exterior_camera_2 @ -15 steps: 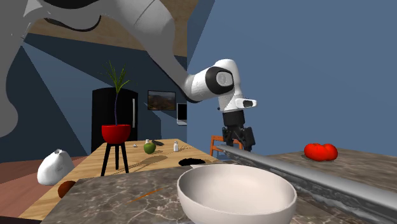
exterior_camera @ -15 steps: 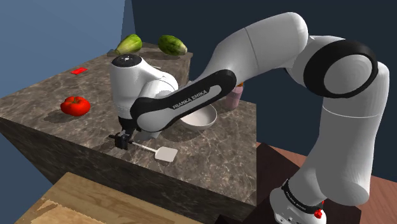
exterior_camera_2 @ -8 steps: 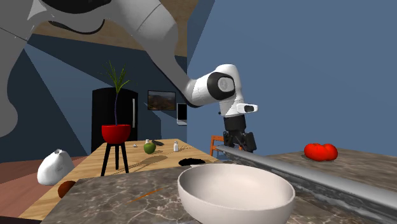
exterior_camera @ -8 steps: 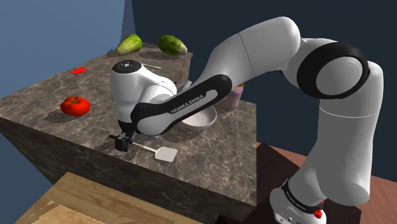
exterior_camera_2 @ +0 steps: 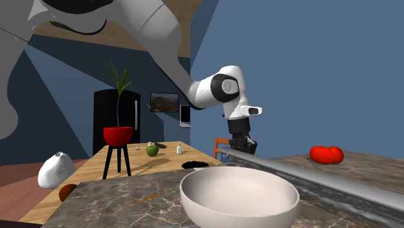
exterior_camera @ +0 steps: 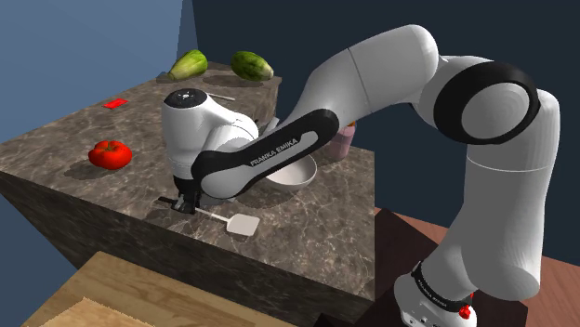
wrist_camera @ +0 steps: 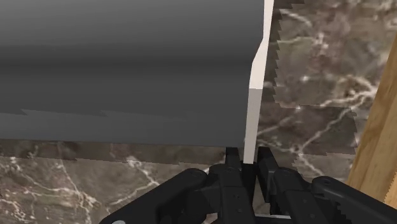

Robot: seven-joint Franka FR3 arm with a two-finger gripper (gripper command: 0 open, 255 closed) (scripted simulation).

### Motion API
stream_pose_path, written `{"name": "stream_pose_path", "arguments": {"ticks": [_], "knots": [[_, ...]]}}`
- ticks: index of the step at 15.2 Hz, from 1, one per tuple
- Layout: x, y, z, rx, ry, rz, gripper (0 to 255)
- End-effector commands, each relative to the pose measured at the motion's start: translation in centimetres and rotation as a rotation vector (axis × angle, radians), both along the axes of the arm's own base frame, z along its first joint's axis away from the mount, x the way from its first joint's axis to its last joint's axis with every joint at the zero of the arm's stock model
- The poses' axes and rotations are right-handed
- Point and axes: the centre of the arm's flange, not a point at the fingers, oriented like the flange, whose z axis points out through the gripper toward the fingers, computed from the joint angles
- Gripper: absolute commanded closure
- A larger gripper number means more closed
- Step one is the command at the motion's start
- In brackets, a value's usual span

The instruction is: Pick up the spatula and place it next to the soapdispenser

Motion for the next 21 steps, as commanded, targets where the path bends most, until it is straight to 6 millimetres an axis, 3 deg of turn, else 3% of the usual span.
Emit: {"name": "stream_pose_path", "arguments": {"ticks": [1, 5, 21], "knots": [[0.0, 0.0, 0.0, 0.000, 0.000, 0.000, 255], [0.0, 0.0, 0.0, 0.000, 0.000, 0.000, 255], [0.0, 0.0, 8.5, 0.000, 0.000, 0.000, 255]]}}
